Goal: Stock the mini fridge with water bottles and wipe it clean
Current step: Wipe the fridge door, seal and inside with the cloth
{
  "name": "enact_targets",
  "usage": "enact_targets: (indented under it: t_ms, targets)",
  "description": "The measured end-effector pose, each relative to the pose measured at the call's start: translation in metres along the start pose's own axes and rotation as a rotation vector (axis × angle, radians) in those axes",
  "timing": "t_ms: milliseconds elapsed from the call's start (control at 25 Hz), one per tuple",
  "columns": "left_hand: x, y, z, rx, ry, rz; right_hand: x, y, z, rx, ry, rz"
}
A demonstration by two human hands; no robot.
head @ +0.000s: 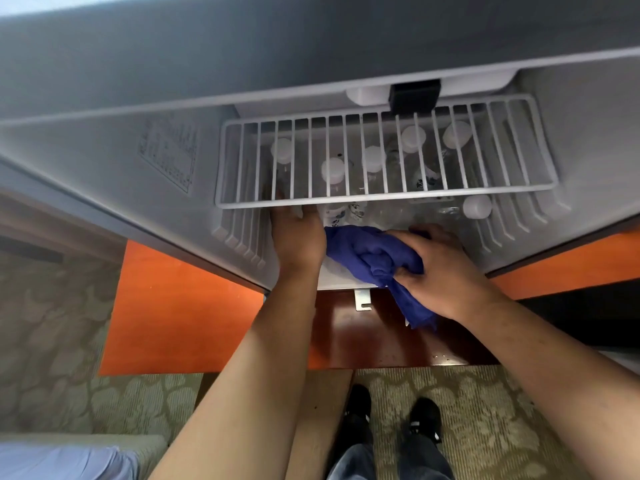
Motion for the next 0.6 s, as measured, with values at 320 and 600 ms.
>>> enact_targets:
  t_ms: [320,600]
  targets:
    - [0.004,-0.029,-0.010,0.001,-0.127,-0.190,-0.001,-0.004,-0.001,-0.017,0.011,0.015]
    - [-0.018,-0.019,-0.005,0.068,-0.062,0.019,-0.004,-0.005,0.000,-0.030,0.027,0.048]
Point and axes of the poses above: each hand's wrist, its own y-axis away from the middle knuckle, its own z-axis out of the back of the hand, x = y × z, the point moved 1 cm from there along -y, towards the middle knuckle, and after that the axes turned 11 degrees about -y, right-handed, at the moved point
